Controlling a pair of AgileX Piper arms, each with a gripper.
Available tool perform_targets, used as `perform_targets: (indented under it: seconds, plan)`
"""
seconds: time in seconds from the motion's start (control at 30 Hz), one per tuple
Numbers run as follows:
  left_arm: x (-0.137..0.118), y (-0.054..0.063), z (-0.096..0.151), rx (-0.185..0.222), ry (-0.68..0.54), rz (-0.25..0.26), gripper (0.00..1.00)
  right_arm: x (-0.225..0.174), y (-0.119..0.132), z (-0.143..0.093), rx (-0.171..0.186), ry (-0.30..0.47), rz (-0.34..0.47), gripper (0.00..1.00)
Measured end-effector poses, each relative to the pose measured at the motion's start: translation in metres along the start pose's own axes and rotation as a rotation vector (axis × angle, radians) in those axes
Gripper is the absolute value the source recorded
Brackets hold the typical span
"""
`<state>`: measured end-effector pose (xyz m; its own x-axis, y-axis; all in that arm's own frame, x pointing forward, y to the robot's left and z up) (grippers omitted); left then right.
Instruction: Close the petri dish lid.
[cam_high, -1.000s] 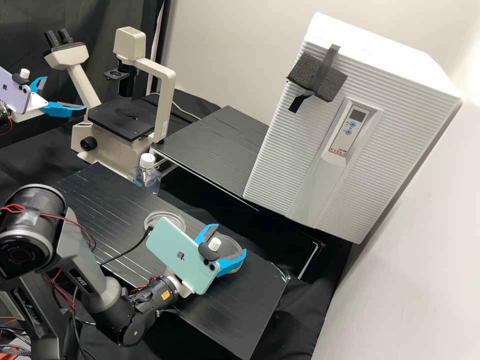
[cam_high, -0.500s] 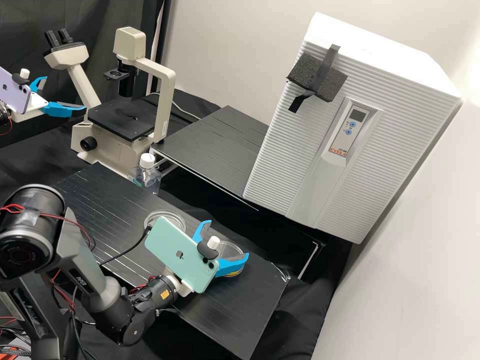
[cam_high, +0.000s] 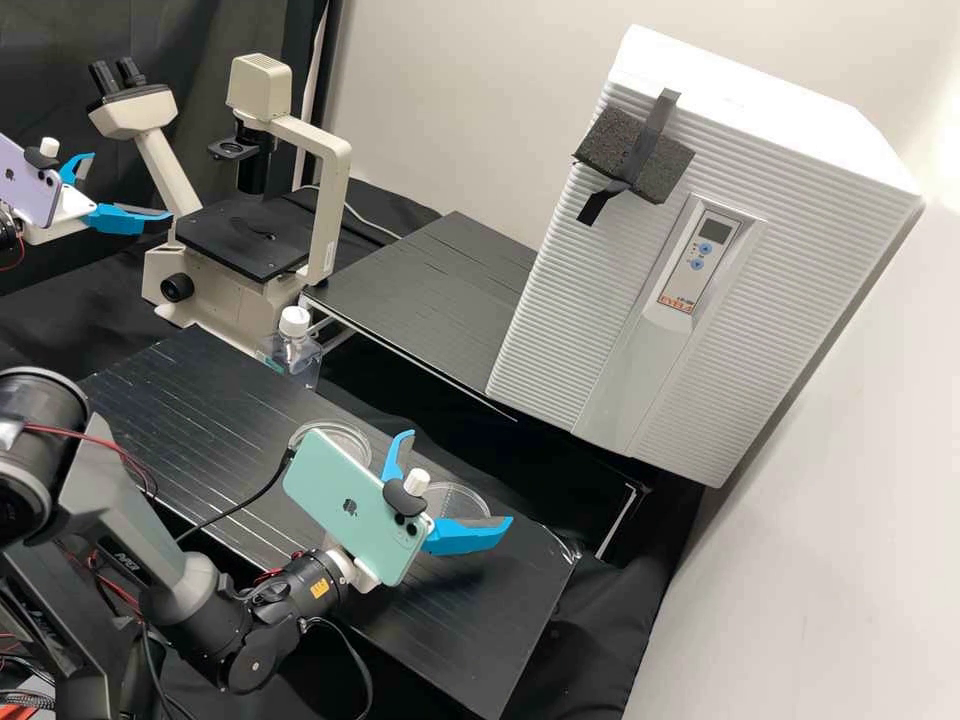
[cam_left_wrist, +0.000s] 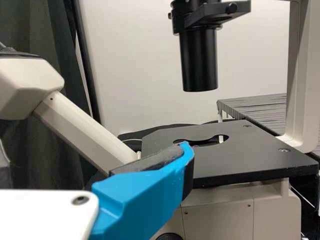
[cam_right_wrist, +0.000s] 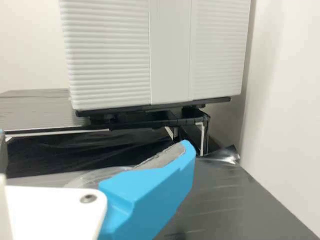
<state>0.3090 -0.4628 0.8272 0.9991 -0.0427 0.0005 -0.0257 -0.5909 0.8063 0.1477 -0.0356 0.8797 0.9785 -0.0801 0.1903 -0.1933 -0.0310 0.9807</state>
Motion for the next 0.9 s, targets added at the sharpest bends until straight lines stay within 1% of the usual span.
perform_targets:
  seconds: [0.1,0.23,0.3,0.47,0.6,0.7,0.8,0.9]
  plan:
    - [0.000,0.000,0.000,0.000,0.000,0.000,1.00,0.000,-0.001,0.002,-0.002,-0.011,0.006,1.00]
    - [0.000,0.000,0.000,0.000,0.000,0.000,1.00,0.000,-0.004,0.009,-0.022,-0.048,0.002,1.00]
    - [0.000,0.000,0.000,0.000,0.000,0.000,1.00,0.000,-0.006,0.013,-0.031,-0.066,-0.005,1.00]
    - [0.000,0.000,0.000,0.000,0.000,0.000,1.00,0.002,-0.010,0.020,-0.037,-0.093,-0.027,1.00]
    - [0.000,0.000,0.000,0.000,0.000,0.000,1.00,0.002,-0.011,0.021,-0.049,-0.098,-0.034,1.00]
    - [0.000,0.000,0.000,0.000,0.000,0.000,1.00,0.002,-0.012,0.022,-0.049,-0.102,-0.038,1.00]
    - [0.000,0.000,0.000,0.000,0.000,0.000,1.00,0.002,-0.012,0.023,-0.064,-0.102,-0.041,1.00]
    - [0.000,0.000,0.000,0.000,0.000,0.000,1.00,0.002,-0.013,0.024,-0.064,-0.107,-0.044,1.00]
